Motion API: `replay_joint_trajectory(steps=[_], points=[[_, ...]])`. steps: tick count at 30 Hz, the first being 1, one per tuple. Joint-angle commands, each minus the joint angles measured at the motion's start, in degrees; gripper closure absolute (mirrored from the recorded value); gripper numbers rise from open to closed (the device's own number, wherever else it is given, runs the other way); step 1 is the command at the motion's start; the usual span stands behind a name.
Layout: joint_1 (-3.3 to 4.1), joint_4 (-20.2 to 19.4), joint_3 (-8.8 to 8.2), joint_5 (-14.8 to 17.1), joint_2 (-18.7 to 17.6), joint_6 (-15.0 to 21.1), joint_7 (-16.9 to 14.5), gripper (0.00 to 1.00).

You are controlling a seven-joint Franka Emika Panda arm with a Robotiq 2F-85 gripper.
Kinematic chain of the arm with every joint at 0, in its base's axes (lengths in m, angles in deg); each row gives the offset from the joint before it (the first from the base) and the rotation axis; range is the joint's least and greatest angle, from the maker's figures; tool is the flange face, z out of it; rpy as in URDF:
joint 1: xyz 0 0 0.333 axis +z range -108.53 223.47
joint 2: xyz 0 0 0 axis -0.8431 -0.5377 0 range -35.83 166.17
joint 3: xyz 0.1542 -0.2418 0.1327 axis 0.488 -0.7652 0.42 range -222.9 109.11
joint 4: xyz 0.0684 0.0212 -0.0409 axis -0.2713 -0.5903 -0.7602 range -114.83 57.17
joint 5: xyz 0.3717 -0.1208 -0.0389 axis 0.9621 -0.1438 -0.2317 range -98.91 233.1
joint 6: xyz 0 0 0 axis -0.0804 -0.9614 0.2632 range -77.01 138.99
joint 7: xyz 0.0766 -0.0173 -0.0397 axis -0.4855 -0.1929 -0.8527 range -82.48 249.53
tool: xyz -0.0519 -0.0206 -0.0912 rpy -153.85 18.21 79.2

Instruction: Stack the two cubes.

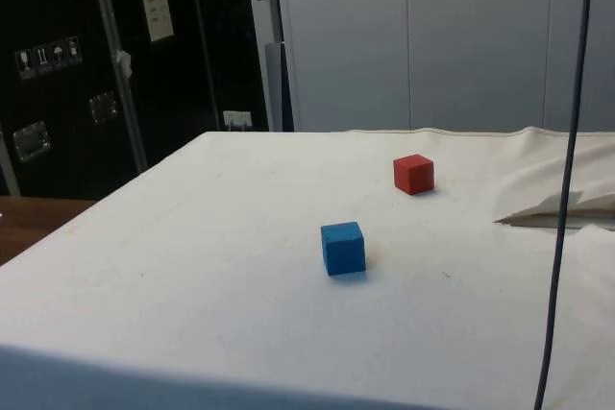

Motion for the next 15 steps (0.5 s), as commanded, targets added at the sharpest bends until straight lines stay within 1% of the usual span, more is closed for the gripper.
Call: replay_joint_trajectory(steps=[1, 2, 8, 9, 10, 15], points=[[0.00, -0.06, 0.00, 0.00, 0.00, 0.00, 0.00, 0.00], [0.11, -0.52, 0.11, -0.57, 0.46, 0.11, 0.46, 0.00], [0.17, -1.78, 0.17, -0.86, 1.55, 0.40, 0.46, 0.00], [0.06, -1.26, 0.11, -0.40, 1.03, 0.00, 0.06, 0.00], [0.17, -2.01, 0.17, -0.86, 1.78, 0.46, 0.46, 0.00], [0.17, -3.50, 0.17, -1.09, 3.04, 0.74, 0.46, 0.00]])
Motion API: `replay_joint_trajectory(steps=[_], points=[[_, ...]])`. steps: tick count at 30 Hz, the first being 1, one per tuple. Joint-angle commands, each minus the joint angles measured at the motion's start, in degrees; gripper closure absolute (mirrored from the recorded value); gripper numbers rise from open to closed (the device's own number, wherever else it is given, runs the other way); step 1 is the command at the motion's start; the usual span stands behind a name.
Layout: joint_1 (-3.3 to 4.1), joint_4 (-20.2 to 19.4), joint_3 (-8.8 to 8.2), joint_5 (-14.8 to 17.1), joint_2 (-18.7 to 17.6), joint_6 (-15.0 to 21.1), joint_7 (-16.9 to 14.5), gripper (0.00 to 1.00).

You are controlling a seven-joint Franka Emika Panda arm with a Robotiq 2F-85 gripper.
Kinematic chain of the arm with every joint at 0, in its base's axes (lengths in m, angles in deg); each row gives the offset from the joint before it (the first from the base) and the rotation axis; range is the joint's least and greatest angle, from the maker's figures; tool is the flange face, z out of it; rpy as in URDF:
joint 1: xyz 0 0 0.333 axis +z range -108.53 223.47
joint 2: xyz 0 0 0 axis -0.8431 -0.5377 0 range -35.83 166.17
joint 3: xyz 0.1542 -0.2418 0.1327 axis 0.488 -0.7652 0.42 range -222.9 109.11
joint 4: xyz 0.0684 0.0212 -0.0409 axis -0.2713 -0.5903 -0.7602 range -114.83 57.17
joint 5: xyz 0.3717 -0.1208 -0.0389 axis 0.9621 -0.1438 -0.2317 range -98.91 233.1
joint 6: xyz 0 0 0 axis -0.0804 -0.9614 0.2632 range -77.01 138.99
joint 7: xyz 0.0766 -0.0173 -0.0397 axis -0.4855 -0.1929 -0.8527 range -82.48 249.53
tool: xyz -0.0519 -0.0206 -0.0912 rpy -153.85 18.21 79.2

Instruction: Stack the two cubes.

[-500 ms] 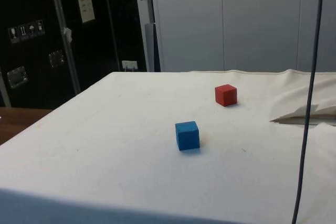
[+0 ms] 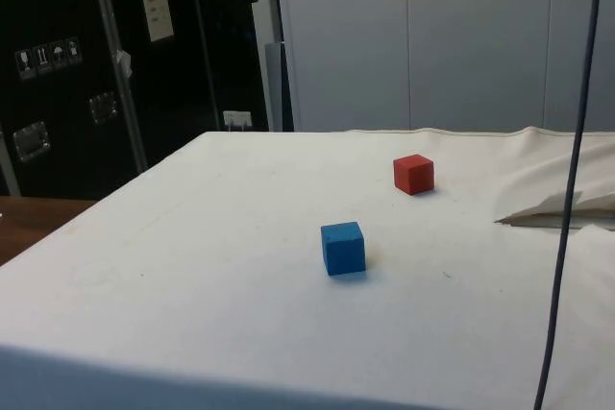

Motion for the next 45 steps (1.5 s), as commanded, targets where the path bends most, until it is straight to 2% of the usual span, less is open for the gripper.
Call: replay_joint_trajectory(steps=[1, 12, 13, 20, 21, 25, 29, 30, 37, 38, 45], points=[[0.06, -0.86, 0.06, -0.52, 0.74, 0.74, 0.40, 0.00], [0.11, -5.67, 0.57, -1.55, 4.98, 1.78, 0.57, 0.00], [0.06, -5.04, 0.40, -0.97, 4.41, 1.09, 0.11, 0.00], [0.11, -8.65, 1.26, -2.92, 7.73, 2.23, 1.15, 0.00], [0.06, -7.96, 1.03, -2.18, 7.10, 1.49, 0.52, 0.00], [0.06, -10.89, 1.66, -4.01, 9.85, 2.46, 1.66, 0.00], [0.00, -12.78, 1.83, -4.76, 11.57, 2.75, 1.89, 0.00], [0.06, -12.26, 1.66, -4.18, 11.12, 2.01, 1.32, 0.00], [-0.06, -16.21, 2.12, -6.25, 14.73, 3.44, 2.86, 0.00], [0.06, -15.81, 1.89, -5.67, 14.27, 2.81, 2.29, 0.00], [-0.06, -19.71, 2.41, -7.73, 17.70, 4.58, 4.18, 0.00]])
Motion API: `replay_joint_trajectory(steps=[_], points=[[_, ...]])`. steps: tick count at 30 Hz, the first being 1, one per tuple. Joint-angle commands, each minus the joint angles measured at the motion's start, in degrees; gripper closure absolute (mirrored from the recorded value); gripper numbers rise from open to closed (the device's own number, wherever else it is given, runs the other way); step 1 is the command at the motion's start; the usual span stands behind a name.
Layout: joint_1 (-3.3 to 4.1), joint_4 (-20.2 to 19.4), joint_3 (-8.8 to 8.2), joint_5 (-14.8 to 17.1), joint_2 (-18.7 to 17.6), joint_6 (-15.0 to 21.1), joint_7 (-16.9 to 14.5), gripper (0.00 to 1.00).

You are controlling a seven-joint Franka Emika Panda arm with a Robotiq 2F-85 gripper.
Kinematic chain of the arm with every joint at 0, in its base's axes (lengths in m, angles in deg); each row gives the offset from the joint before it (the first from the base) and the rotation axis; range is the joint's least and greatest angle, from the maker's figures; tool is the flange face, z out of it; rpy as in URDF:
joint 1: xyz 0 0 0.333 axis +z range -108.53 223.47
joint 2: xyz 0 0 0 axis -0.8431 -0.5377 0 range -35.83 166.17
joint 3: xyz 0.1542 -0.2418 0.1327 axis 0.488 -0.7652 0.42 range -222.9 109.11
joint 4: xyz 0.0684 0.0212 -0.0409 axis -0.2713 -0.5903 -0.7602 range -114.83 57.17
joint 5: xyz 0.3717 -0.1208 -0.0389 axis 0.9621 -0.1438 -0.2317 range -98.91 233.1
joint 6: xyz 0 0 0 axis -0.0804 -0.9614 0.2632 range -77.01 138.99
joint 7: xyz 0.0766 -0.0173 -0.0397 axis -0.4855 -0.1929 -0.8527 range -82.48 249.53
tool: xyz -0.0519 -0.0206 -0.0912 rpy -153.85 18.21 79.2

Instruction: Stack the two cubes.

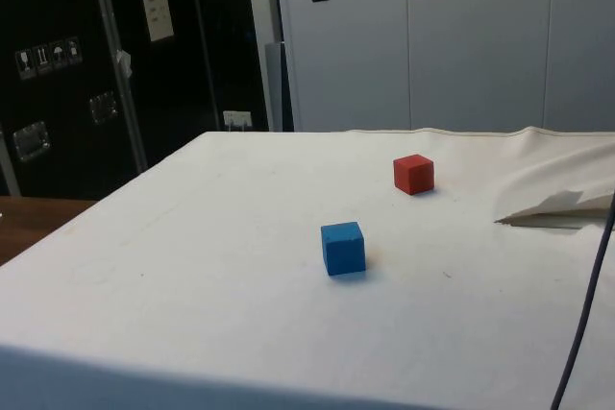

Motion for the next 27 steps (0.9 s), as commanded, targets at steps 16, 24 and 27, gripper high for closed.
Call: replay_joint_trajectory(steps=[16, 24, 27], points=[[-0.17, -8.71, 0.86, -2.69, 7.79, 4.30, 2.12, 0.00], [-0.17, -13.01, 1.09, -3.32, 11.80, 6.42, 2.58, 0.00], [-0.17, -15.07, 1.09, -3.44, 13.81, 7.39, 2.64, 0.00]])
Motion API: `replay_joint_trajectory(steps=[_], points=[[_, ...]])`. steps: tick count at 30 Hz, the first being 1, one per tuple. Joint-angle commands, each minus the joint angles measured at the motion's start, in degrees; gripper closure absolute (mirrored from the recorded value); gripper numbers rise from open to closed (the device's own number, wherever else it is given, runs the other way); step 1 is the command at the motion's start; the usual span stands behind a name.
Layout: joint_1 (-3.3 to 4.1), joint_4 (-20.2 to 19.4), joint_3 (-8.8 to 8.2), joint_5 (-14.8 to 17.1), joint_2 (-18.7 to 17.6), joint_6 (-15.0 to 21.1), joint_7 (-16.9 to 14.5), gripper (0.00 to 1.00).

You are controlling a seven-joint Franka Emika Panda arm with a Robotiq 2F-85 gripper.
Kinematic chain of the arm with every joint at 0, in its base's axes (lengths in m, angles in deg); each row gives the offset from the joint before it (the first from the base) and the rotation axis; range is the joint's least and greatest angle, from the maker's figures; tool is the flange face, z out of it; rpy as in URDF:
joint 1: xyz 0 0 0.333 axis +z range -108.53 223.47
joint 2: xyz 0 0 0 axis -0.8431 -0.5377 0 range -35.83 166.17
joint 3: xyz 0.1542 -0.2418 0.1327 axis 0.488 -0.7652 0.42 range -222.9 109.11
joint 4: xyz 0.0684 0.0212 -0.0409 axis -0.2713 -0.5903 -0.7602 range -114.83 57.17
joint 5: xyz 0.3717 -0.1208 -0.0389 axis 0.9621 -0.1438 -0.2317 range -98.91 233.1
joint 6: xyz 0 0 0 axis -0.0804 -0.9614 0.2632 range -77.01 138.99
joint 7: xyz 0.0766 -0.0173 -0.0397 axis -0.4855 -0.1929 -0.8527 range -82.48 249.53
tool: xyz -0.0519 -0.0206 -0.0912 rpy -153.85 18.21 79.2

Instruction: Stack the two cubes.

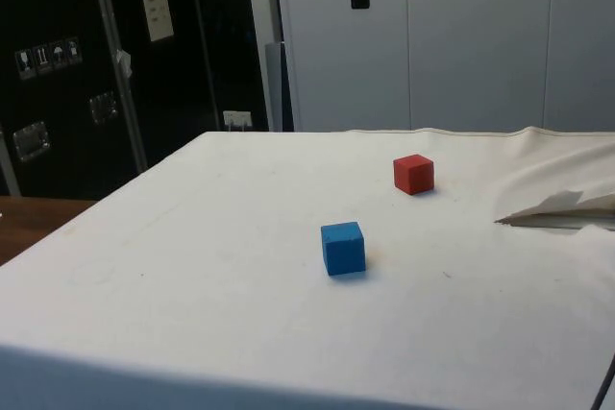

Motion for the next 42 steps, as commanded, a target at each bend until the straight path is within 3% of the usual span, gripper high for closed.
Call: replay_joint_trajectory(steps=[1, 16, 20, 25, 30, 32, 37, 38, 42], points=[[0.00, -0.52, 0.06, 0.00, 0.52, 0.23, 0.00, 0.00], [-0.11, -6.65, -0.34, -0.29, 6.88, 2.64, -0.69, 0.00], [-0.11, -6.93, -0.40, -0.11, 6.99, 2.41, -1.38, 0.00], [0.11, -8.77, -1.15, 0.06, 7.51, 5.21, -3.90, 0.00], [-0.11, -9.34, -1.03, 0.11, 7.16, 6.13, -4.98, 0.00], [0.17, -10.49, -1.38, 0.34, 7.73, 7.56, -6.19, 0.00], [0.17, -11.63, -1.43, 0.46, 8.08, 8.88, -7.56, 0.00], [-0.11, -11.06, -1.20, 0.23, 7.56, 8.14, -7.10, 0.00], [0.23, -12.89, -1.60, 0.57, 8.31, 10.49, -9.11, 0.00]])
